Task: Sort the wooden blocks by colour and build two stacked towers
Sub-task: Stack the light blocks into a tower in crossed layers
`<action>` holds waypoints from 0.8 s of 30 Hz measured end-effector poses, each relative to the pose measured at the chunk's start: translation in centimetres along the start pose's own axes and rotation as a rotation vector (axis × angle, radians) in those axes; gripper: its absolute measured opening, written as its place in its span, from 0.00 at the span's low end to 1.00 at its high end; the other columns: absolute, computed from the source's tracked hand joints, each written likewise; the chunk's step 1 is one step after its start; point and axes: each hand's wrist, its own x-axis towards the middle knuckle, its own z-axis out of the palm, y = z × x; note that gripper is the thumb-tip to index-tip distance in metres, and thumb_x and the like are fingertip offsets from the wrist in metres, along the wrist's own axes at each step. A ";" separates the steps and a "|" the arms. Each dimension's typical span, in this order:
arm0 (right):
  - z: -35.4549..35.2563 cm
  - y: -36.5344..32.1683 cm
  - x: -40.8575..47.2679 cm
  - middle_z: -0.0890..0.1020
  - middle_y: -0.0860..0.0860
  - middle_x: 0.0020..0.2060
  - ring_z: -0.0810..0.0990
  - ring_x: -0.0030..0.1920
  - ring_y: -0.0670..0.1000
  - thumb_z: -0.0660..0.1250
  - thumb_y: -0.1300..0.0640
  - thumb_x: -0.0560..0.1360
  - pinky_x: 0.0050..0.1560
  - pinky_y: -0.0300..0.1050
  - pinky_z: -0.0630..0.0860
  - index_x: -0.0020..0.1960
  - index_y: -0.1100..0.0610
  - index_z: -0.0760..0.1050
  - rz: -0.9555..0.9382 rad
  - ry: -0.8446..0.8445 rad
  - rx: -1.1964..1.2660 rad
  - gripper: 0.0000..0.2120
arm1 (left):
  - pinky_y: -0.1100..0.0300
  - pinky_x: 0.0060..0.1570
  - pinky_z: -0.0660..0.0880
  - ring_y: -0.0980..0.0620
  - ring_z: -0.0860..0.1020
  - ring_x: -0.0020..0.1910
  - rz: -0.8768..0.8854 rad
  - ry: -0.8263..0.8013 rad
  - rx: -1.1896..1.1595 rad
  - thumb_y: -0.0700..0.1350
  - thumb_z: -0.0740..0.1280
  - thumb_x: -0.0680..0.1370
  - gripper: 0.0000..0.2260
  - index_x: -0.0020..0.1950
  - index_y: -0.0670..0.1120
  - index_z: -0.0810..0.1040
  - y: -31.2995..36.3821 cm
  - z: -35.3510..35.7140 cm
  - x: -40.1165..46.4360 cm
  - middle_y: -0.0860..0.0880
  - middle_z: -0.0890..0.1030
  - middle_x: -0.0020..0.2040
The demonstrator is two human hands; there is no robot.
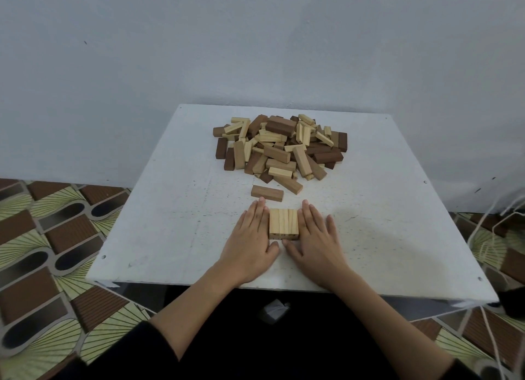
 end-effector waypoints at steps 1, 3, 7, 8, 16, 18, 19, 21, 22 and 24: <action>0.0 0.1 0.0 0.37 0.55 0.76 0.35 0.75 0.51 0.26 0.34 0.64 0.71 0.53 0.34 0.76 0.61 0.38 -0.001 0.003 0.012 0.47 | 0.57 0.75 0.38 0.52 0.36 0.76 -0.001 0.003 -0.023 0.55 0.51 0.80 0.34 0.77 0.40 0.39 0.0 -0.1 0.0 0.45 0.38 0.78; 0.0 0.2 -0.1 0.36 0.55 0.76 0.34 0.75 0.51 0.27 0.33 0.65 0.71 0.53 0.33 0.76 0.60 0.37 0.000 0.009 0.031 0.47 | 0.58 0.75 0.38 0.53 0.36 0.76 -0.001 0.016 -0.071 0.54 0.53 0.81 0.34 0.77 0.41 0.39 0.0 -0.1 -0.1 0.46 0.38 0.78; -0.1 0.2 -0.3 0.34 0.54 0.75 0.36 0.75 0.51 0.29 0.32 0.66 0.72 0.52 0.35 0.76 0.60 0.35 -0.005 0.035 0.070 0.46 | 0.61 0.74 0.38 0.55 0.37 0.76 0.005 0.043 -0.163 0.55 0.51 0.80 0.33 0.78 0.42 0.40 -0.2 0.1 -0.2 0.47 0.39 0.78; -0.1 0.2 -0.2 0.34 0.54 0.75 0.37 0.75 0.51 0.29 0.32 0.66 0.72 0.52 0.36 0.76 0.59 0.36 -0.007 0.041 0.074 0.46 | 0.61 0.74 0.38 0.55 0.37 0.76 0.007 0.044 -0.172 0.55 0.49 0.79 0.33 0.78 0.42 0.40 -0.2 0.1 -0.3 0.47 0.39 0.78; 0.1 0.2 -0.1 0.36 0.55 0.75 0.39 0.76 0.52 0.18 0.29 0.61 0.73 0.54 0.37 0.76 0.60 0.37 -0.009 0.056 0.067 0.53 | 0.62 0.73 0.37 0.54 0.37 0.76 0.011 0.052 -0.172 0.53 0.50 0.81 0.31 0.77 0.42 0.39 -0.2 0.1 -0.3 0.47 0.38 0.78; 0.1 0.2 -0.1 0.36 0.55 0.76 0.39 0.76 0.52 0.17 0.30 0.61 0.72 0.53 0.36 0.76 0.59 0.37 -0.008 0.053 0.060 0.52 | 0.62 0.72 0.36 0.54 0.37 0.76 0.014 0.059 -0.167 0.52 0.51 0.82 0.31 0.77 0.42 0.39 -0.1 0.1 -0.3 0.47 0.38 0.78; 0.1 0.2 -0.1 0.36 0.55 0.76 0.39 0.76 0.52 0.17 0.30 0.61 0.72 0.53 0.36 0.76 0.59 0.37 -0.007 0.051 0.057 0.52 | 0.62 0.72 0.36 0.54 0.37 0.76 0.016 0.060 -0.165 0.51 0.52 0.82 0.31 0.77 0.41 0.39 -0.1 0.1 -0.2 0.47 0.38 0.78; 0.2 0.2 0.0 0.36 0.54 0.76 0.38 0.76 0.52 0.16 0.31 0.60 0.71 0.53 0.35 0.76 0.59 0.37 -0.004 0.046 0.054 0.53 | 0.61 0.73 0.37 0.54 0.37 0.76 0.017 0.060 -0.155 0.51 0.52 0.82 0.31 0.77 0.41 0.39 -0.1 0.1 -0.3 0.47 0.39 0.78; 0.2 0.2 0.0 0.36 0.54 0.76 0.38 0.76 0.52 0.15 0.31 0.60 0.71 0.53 0.35 0.76 0.59 0.37 -0.003 0.044 0.052 0.53 | 0.61 0.73 0.37 0.54 0.37 0.76 0.016 0.058 -0.147 0.51 0.52 0.82 0.31 0.77 0.41 0.39 -0.1 0.1 -0.2 0.46 0.39 0.78; 0.3 0.2 0.0 0.37 0.54 0.76 0.38 0.76 0.52 0.16 0.31 0.60 0.72 0.53 0.36 0.76 0.59 0.37 -0.004 0.046 0.048 0.53 | 0.61 0.74 0.37 0.53 0.37 0.76 0.015 0.056 -0.133 0.51 0.51 0.82 0.31 0.77 0.41 0.39 0.0 0.1 -0.2 0.46 0.39 0.78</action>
